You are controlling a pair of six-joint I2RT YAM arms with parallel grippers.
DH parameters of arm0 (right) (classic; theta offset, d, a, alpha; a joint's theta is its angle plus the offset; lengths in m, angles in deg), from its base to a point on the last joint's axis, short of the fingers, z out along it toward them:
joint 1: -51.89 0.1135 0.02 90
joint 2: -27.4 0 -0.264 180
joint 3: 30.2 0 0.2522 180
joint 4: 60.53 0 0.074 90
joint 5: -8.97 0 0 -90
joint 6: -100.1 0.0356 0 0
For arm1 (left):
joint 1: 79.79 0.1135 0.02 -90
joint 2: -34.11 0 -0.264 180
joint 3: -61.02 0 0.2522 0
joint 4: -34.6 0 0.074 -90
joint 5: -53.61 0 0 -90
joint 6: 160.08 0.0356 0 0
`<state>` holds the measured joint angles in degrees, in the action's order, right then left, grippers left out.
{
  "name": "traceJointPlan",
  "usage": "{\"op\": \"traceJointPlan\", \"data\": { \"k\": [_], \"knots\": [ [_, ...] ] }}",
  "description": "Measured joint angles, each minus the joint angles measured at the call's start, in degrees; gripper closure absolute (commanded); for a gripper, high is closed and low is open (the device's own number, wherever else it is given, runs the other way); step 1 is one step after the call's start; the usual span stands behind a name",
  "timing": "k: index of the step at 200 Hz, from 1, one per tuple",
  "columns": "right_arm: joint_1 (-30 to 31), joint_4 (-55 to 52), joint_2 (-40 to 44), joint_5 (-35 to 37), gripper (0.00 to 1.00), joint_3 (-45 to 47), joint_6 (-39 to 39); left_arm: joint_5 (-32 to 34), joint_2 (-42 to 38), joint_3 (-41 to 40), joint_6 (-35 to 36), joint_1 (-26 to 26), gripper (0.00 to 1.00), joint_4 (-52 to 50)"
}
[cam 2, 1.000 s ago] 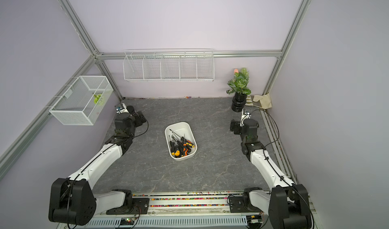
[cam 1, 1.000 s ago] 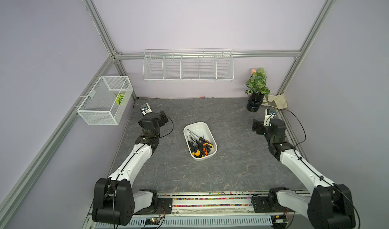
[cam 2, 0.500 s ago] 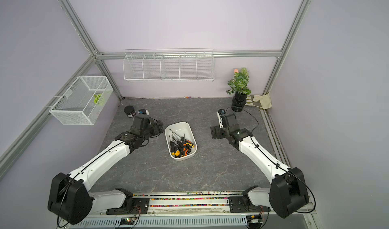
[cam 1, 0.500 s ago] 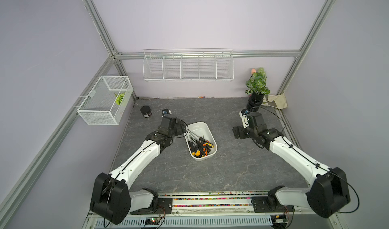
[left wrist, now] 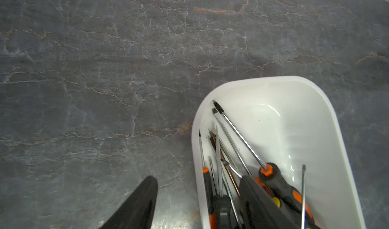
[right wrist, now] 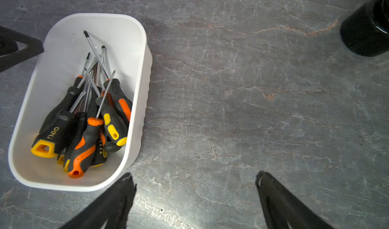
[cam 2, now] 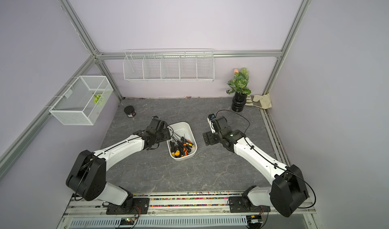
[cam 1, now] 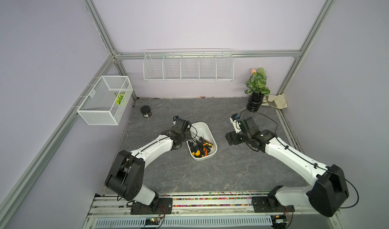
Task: Take out the screwdriver from the storage box
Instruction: Pick up the storage box at the center of the board.
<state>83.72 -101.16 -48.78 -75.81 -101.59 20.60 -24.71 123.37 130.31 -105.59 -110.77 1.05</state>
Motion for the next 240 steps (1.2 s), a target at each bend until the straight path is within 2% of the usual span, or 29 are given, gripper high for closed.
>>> {"op": "traceJointPlan", "data": {
  "k": [20,38,53,170,213,240],
  "knots": [
    [0.07,-0.57,-0.39,-0.68,0.07,-0.39,0.0,0.85,3.32,2.58,-0.63,0.0,0.47,-0.33],
    [0.15,-0.68,-1.18,-1.03,0.07,-0.72,0.0,1.73,6.43,5.29,-1.46,0.0,0.59,-1.05],
    [0.2,-0.96,-1.77,-1.2,0.08,-0.87,-0.02,2.27,8.72,7.54,-1.38,0.0,0.65,-1.9],
    [2.01,-3.37,-3.67,-2.71,0.09,-4.22,-0.28,3.72,13.57,9.31,-1.77,0.0,0.78,-3.82],
    [5.57,-4.22,-4.59,-3.32,0.1,-6.16,-0.26,3.8,13.35,9.29,-2.54,0.0,1.0,-3.02],
    [8.02,-4.44,-6.03,-3.41,0.12,-6.93,-0.2,4.28,11.58,8.74,-2.82,-0.17,1.0,-3.02]
  ]
}}
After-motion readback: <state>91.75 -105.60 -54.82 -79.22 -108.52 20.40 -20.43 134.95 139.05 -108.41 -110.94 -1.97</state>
